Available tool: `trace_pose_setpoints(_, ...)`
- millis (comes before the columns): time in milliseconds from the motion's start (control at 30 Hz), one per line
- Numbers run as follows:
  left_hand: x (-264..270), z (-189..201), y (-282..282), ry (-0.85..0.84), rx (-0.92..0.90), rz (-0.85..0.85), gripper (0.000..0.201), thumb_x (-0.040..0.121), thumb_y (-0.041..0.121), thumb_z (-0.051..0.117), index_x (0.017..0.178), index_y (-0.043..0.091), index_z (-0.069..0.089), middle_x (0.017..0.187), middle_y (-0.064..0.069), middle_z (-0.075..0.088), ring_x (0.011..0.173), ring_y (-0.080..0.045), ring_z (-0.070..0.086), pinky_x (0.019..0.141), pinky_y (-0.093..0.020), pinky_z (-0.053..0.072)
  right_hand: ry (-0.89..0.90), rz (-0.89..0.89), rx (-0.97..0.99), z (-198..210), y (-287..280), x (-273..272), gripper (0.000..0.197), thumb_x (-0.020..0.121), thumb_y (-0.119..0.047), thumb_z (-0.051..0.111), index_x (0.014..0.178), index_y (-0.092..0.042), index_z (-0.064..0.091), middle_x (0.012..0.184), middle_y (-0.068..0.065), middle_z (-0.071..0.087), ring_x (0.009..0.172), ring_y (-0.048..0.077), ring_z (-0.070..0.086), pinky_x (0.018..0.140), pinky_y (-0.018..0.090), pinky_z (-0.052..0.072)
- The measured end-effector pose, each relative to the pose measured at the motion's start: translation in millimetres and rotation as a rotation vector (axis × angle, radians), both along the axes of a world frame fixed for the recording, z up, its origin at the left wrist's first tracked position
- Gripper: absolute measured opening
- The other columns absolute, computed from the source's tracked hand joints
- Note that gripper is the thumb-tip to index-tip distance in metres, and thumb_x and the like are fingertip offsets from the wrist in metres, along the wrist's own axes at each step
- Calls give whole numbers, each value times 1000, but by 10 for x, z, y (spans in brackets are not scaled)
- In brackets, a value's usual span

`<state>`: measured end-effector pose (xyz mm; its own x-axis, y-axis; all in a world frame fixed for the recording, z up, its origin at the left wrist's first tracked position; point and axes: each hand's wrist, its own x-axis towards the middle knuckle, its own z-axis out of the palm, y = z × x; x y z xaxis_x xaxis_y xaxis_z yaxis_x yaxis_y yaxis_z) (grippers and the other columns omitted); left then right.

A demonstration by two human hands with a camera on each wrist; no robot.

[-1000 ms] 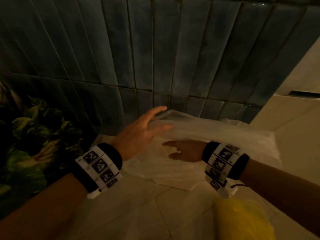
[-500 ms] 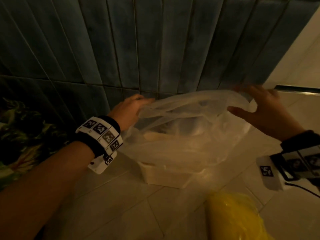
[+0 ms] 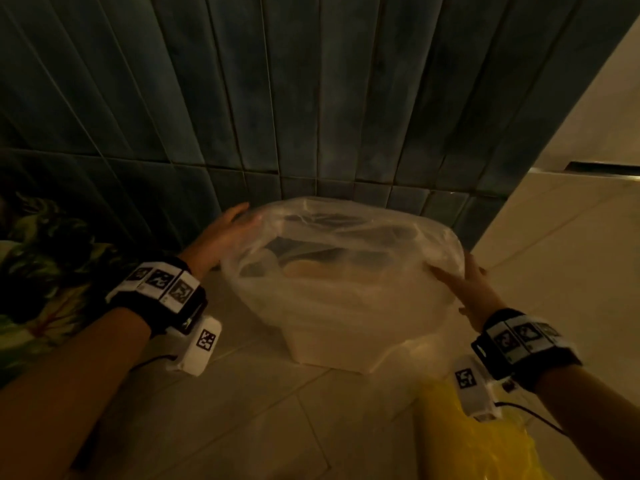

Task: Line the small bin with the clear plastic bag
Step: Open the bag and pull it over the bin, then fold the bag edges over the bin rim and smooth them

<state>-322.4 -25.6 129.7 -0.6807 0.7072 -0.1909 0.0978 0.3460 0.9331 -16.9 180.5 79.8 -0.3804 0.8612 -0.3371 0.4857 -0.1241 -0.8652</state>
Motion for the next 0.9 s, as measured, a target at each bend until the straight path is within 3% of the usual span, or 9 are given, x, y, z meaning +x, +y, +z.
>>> trace_pose_setpoints(67,-26,-108,-182,-66,-34,-50,64,69,47,70,128,33,49,128,-2,56,115,-19,57,97,-38,47,165,-54,-106,-85,-19,-1,107,46,-63,80,136,-52,23,149,-2,30,131,34,37,96,62,38)
trace_pose_setpoints(133,8,-188,-340,-129,-77,-134,55,68,39,75,119,38,54,115,4,61,104,-12,61,85,-34,51,310,-21,-237,-119,-67,-29,119,39,-56,86,142,-42,26,145,4,41,123,32,49,88,57,49)
trace_pose_setpoints(267,-59,-293,-437,-162,-89,-126,60,73,21,77,126,32,52,119,-2,63,111,-21,61,93,-44,51,302,166,-275,31,-301,-153,63,69,-38,73,126,-18,55,111,10,69,89,21,72,67,32,59)
trace_pose_setpoints(433,-126,-248,-403,117,-127,-19,59,78,6,71,132,11,47,125,-9,59,121,-27,53,98,-34,43,170,357,-338,-43,-501,-458,45,86,-20,62,129,-15,51,121,12,63,109,31,62,89,42,54)
trace_pose_setpoints(533,-68,-300,-395,75,-159,43,59,82,9,67,135,14,43,102,6,55,105,-20,51,79,-26,41,12,345,-252,-167,-483,-661,38,90,-11,56,128,-16,51,124,14,60,115,35,56,100,52,45)
trace_pose_setpoints(633,48,-346,-374,103,-200,-16,63,83,11,67,139,16,37,117,-1,48,103,-13,43,82,-24,37,-169,441,-132,-272,-353,-732,33,91,-6,50,123,-14,52,128,17,56,122,37,50,105,50,39)
trace_pose_setpoints(733,98,-402,-344,115,-194,-57,62,84,11,65,139,16,37,130,-10,50,99,-11,51,63,-15,46,-364,435,29,-147,-249,-639,36,92,-13,51,126,-3,51,128,14,56,119,33,52,104,42,40)
trace_pose_setpoints(800,118,-420,-303,164,-211,-55,61,86,12,64,139,19,36,127,-9,52,87,-10,55,56,-16,50,-410,339,204,-14,-161,-499,34,90,-16,54,119,1,57,120,20,60,107,33,58,93,40,47)
trace_pose_setpoints(900,128,-462,-223,144,-165,-89,70,84,13,66,143,19,29,133,-9,51,106,-24,59,79,-26,52,-363,175,349,68,4,-186,37,88,-8,57,123,1,53,118,25,58,106,39,56,89,46,46)
